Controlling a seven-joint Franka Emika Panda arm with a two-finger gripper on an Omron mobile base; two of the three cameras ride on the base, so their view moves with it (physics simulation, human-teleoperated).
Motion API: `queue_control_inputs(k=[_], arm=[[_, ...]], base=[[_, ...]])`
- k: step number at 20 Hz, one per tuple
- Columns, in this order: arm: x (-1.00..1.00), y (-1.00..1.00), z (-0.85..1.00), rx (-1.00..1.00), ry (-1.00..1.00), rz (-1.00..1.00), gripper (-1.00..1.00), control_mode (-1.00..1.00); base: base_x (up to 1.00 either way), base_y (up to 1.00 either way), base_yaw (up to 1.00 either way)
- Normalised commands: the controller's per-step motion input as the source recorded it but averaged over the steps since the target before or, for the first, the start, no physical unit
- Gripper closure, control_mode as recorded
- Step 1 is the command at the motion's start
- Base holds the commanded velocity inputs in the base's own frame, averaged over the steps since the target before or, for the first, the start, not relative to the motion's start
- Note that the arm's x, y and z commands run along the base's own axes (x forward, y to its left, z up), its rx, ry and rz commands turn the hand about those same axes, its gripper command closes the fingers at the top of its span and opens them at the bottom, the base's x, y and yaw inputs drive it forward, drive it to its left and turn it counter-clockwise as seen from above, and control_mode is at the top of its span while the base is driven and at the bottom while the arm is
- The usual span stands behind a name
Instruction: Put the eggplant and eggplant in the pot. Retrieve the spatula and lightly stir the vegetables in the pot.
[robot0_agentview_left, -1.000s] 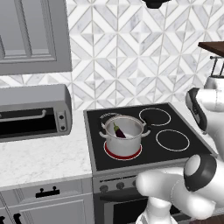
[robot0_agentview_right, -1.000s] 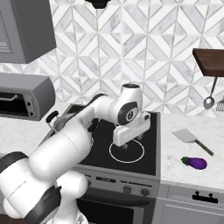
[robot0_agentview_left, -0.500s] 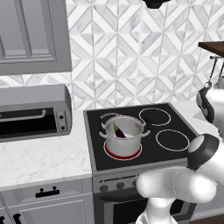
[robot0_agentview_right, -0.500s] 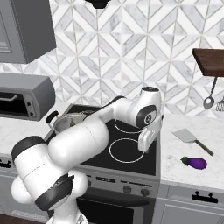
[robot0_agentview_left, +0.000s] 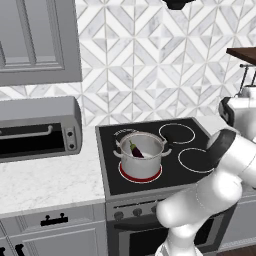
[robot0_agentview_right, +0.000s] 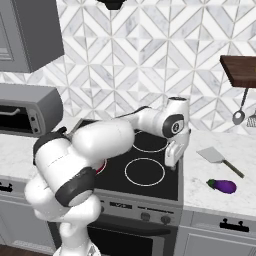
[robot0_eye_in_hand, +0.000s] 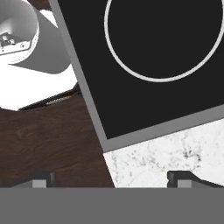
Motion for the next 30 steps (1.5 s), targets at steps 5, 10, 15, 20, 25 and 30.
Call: queue_control_inputs(k=[5, 10, 15, 20, 25, 30], arm=[[0.40, -0.48, -0.41, 0.00, 0.09, -0.18, -1.00, -1.00], [0.05, -0.82, -0.20, 0.00, 0.11, -0.20, -1.00, -1.00], [-0.07, -0.47, -0.01, 0.03, 0.01, -0.04, -1.00, -1.00], [0.04, -0.25, -0.08, 0.02, 0.00, -0.02, -1.00, -1.00], [0.06, -0.18, -0.19, 0.00, 0.01, -0.04, -1.00, -1.00], [0.14, -0.02, -0.44, -0.02, 0.00, -0.12, -1.00, -1.00]], base=[[0.00, 0.00, 0.00], [0.00, 0.00, 0.00], [0.00, 0.00, 0.00], [0.00, 0.00, 0.00], [0.00, 0.00, 0.00], [0.00, 0.00, 0.00]])
